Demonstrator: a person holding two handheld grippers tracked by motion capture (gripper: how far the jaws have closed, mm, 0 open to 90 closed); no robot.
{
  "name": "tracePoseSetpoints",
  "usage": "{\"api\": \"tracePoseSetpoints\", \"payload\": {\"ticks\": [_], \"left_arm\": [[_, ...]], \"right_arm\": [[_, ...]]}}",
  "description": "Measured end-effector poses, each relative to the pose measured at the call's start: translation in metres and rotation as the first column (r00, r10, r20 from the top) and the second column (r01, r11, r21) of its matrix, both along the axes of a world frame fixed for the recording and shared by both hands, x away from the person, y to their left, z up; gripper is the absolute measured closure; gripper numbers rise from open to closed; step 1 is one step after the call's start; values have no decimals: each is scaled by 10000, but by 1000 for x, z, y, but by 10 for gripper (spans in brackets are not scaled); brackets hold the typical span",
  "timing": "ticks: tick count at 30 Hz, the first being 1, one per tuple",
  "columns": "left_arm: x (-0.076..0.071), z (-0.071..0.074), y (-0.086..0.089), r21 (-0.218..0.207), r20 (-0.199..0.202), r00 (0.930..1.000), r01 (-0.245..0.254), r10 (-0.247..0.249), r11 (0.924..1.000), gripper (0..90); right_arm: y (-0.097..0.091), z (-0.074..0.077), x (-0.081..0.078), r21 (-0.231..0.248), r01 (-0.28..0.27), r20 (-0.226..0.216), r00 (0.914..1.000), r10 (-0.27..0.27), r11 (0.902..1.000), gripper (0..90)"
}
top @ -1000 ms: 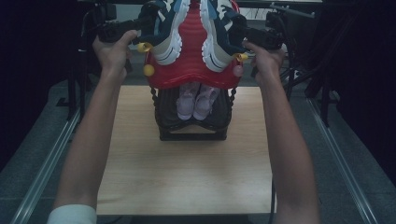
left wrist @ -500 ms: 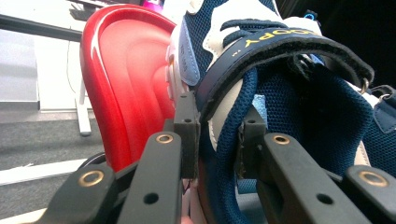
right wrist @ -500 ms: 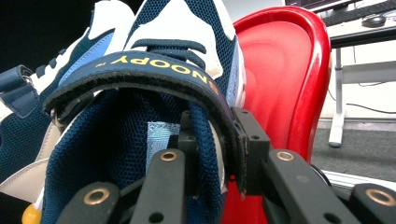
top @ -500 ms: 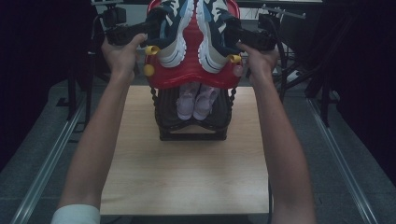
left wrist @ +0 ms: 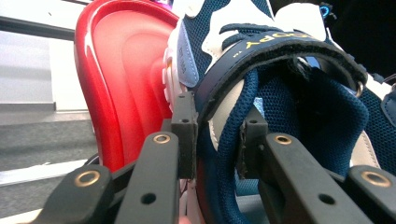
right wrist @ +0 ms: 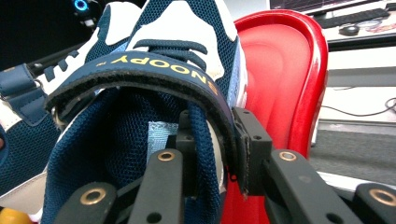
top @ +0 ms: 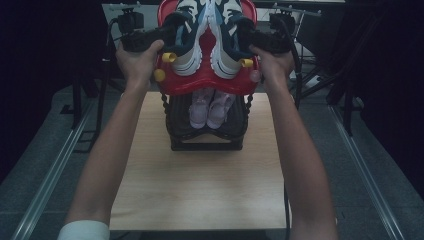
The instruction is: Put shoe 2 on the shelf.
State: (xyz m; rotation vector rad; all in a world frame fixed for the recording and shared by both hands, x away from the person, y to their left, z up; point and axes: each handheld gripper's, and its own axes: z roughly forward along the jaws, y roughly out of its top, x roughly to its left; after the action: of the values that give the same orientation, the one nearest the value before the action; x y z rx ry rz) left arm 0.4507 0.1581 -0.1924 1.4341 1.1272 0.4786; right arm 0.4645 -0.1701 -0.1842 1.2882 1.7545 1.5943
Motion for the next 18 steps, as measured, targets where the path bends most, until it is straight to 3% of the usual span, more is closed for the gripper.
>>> {"api": "tracePoseSetpoints", "payload": {"ticks": [9, 18], "left_arm": [[-1, -1, -3, 23, 33, 9999, -119, 119, 9999, 724], [1, -3, -7, 155, -179, 9998, 126, -123, 9998, 648]], "right_arm": [[5, 2, -1, -367, 187, 56, 9998, -185, 9992, 719], [9, 1, -1, -737, 129, 188, 9998, -115, 9972, 646]]}}
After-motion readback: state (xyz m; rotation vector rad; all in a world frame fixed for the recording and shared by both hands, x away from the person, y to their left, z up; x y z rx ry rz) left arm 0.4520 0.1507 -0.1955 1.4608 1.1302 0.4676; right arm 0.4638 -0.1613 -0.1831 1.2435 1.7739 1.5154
